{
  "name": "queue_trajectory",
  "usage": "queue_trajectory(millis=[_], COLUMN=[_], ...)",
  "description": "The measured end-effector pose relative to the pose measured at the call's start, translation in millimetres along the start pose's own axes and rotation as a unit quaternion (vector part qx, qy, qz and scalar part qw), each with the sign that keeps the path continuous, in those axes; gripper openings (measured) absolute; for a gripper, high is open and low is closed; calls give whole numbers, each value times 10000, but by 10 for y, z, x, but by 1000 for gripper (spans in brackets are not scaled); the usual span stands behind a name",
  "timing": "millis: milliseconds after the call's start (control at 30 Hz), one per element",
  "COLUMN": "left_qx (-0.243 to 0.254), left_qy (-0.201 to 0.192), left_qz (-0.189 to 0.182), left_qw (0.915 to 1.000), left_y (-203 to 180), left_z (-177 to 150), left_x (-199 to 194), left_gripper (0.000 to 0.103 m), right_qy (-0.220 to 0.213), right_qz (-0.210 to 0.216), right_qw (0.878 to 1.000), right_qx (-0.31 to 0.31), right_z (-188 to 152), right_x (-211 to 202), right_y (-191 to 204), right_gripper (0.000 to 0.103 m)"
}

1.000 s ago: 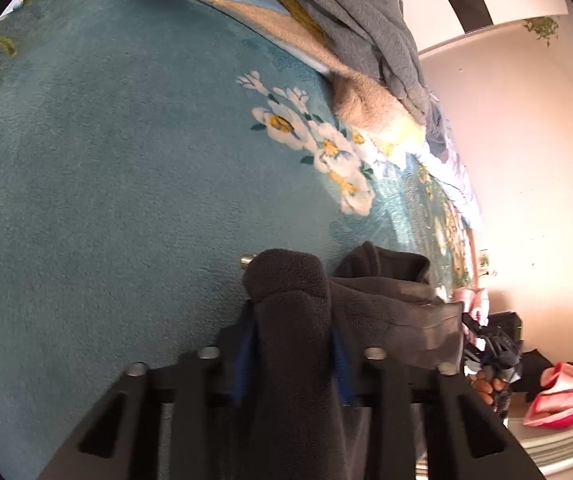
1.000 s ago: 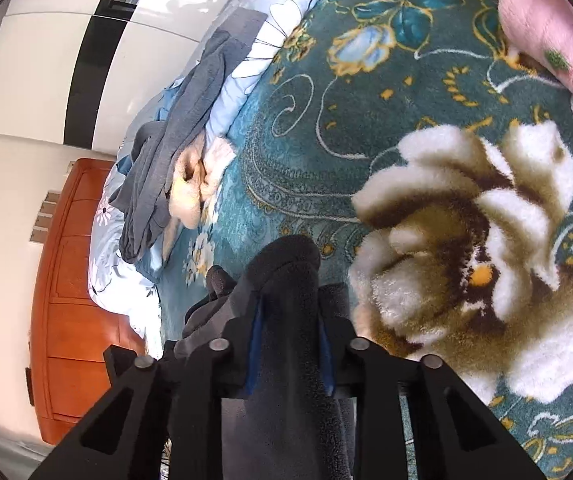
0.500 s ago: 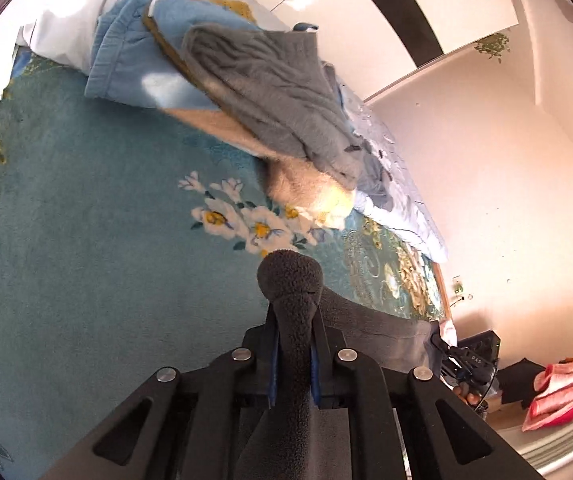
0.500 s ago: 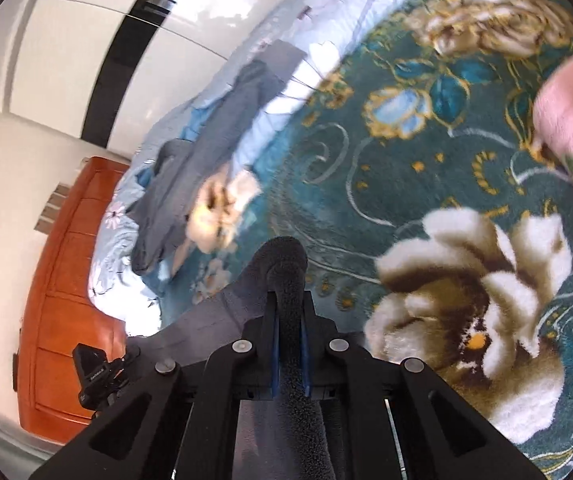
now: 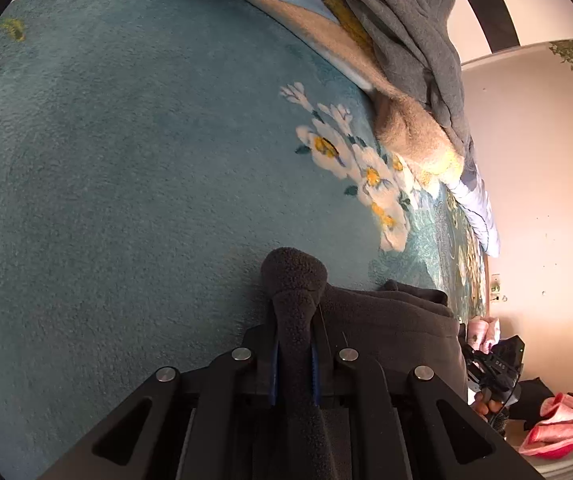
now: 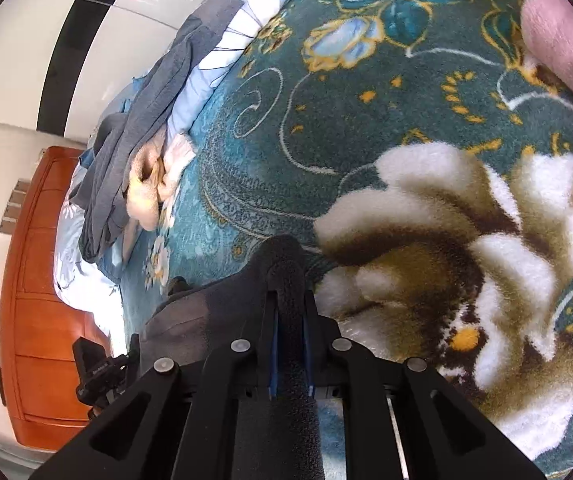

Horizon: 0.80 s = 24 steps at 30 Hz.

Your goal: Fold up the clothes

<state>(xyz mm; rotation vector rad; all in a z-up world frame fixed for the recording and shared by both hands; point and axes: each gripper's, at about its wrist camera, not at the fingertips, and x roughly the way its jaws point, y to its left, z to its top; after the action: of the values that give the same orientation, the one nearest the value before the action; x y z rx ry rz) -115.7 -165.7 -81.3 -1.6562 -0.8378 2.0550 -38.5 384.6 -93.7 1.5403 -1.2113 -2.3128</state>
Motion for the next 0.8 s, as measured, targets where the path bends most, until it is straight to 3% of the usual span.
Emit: queue_trajectory(millis=[67, 133, 167, 267, 367, 433, 567, 700, 800], left_qx=[122, 217, 260, 390, 1069, 1478, 2137, 2469, 2392], left_qy=[-9, -163, -298, -847, -1138, -1090, -697, -398, -362], left_qz=[65, 181, 264, 723, 931, 881, 988, 1346, 1237], left_qw=[9999, 9995, 9989, 9930, 9833, 9790, 9694, 9588, 9624], left_y=[-74, -135, -160, -260, -600, -808, -1062, -1008, -869], left_z=[-28, -54, -65, -186, -514, -796, -1296, -1538, -1555], left_x=[-112, -299, -413, -817, -1049, -1014, -710, -467, -426], left_gripper=[20, 36, 38, 43, 49, 56, 56, 56, 56], right_qy=[-100, -203, -255, -585, -789, -691, -371, -340, -288], right_qz=[-135, -268, -335, -726, -792, -673, -641, -856, -761], right_qw=[9997, 9988, 9981, 9934, 9884, 9873, 9828, 9804, 9844], right_qx=[-181, -362, -452, -674, -1023, -1265, -1690, -1741, -1559], right_z=[-31, -63, -78, -202, -563, -866, -1363, -1512, -1535], right_x=[-148, -298, -373, -662, -840, -792, -555, -495, -478], right_y=[87, 173, 217, 326, 515, 663, 879, 808, 676], right_gripper=[15, 27, 30, 31, 31, 31, 31, 31, 31])
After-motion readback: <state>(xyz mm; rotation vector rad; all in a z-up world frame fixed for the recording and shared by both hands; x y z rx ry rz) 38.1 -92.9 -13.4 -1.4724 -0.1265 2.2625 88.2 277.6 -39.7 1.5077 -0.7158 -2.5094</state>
